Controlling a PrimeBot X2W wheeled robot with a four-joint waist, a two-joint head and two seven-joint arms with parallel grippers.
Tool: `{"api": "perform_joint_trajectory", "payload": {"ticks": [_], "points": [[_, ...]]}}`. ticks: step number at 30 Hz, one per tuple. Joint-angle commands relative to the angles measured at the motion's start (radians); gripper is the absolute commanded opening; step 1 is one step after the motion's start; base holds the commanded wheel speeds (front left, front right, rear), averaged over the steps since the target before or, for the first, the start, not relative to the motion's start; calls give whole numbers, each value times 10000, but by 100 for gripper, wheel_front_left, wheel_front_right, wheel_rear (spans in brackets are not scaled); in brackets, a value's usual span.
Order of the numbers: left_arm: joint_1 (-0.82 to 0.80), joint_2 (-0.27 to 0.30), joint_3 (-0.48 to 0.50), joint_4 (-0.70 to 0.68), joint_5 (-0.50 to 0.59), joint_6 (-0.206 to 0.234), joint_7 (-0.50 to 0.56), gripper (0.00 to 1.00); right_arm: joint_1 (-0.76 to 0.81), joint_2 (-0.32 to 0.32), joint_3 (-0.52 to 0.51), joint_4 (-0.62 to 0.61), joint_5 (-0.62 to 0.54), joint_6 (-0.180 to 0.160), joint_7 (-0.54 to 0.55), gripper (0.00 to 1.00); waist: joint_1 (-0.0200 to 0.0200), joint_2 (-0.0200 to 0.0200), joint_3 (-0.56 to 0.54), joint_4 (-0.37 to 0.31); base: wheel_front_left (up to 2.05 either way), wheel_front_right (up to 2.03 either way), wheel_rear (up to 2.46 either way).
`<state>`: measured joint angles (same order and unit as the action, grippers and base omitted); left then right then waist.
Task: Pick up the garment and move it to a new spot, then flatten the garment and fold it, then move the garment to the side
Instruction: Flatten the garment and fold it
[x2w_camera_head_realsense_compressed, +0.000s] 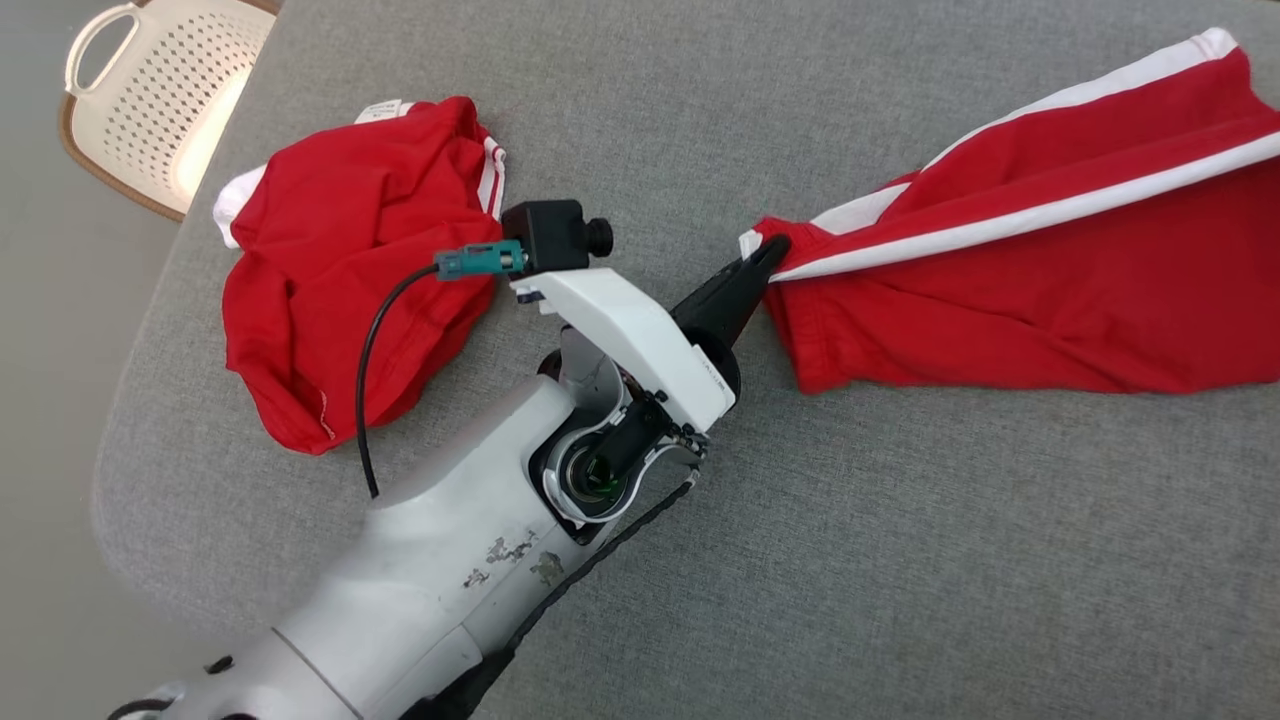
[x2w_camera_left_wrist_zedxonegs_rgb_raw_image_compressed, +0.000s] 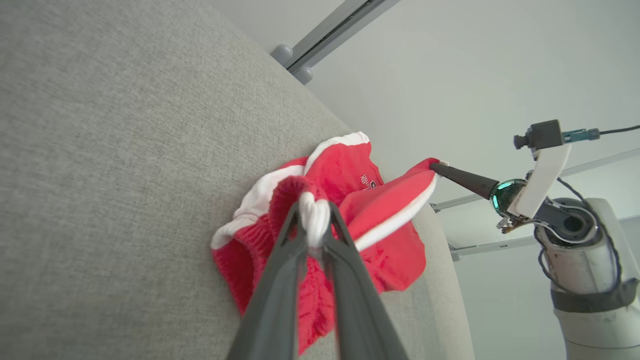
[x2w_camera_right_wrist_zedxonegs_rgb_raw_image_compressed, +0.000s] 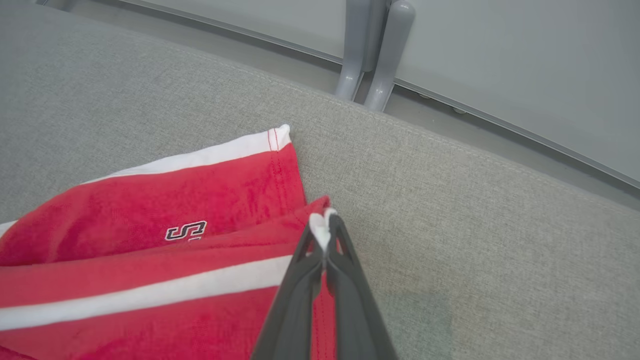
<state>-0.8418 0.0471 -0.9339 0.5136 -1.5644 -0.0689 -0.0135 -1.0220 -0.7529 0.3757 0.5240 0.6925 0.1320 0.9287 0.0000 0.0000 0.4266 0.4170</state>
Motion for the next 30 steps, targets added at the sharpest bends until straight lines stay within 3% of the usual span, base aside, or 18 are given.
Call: {"api": "perform_joint_trajectory", "payload": {"ticks": [1, 12, 13, 14, 15, 16, 30], "points": [[-418, 68, -262, 138, -261, -40, -184, 0, -258, 36, -1, 85, -145, -24, -3, 0, 0, 0, 399, 152, 0, 0, 0], [-1654, 61, -1678, 353, -1522, -212, -1007, 0, -1134, 254, 91, 526, -574, -22, -338, 0, 0, 0, 1135, 376, 0, 0, 0], [-1752, 61, -1827, 376, -1575, -230, -1041, 0, -1203, 263, 120, 545, -641, -22, -463, 10, 0, 0, 1166, 388, 0, 0, 0], [-1837, 64, -1951, 403, -1644, -241, -1116, 30, -1310, 262, 110, 536, -708, -22, -694, 78, 0, 0, 1201, 402, 0, 0, 0], [-1837, 64, -1951, 403, -1644, -241, -1116, 30, -1310, 262, 110, 536, -708, -22, -694, 78, 0, 0, 1201, 402, 0, 0, 0], [-1911, 70, -2056, 457, -1739, -231, -1203, 100, -1405, 274, 5, 667, -774, -24, -910, 100, 0, 0, 1231, 418, 0, 0, 0], [-2448, 58, -2973, 1542, -2312, -310, -2199, 100, -1264, 755, 10, 1596, -926, -16, -4209, 100, 0, 0, 947, 323, 0, 0, 0]]}}
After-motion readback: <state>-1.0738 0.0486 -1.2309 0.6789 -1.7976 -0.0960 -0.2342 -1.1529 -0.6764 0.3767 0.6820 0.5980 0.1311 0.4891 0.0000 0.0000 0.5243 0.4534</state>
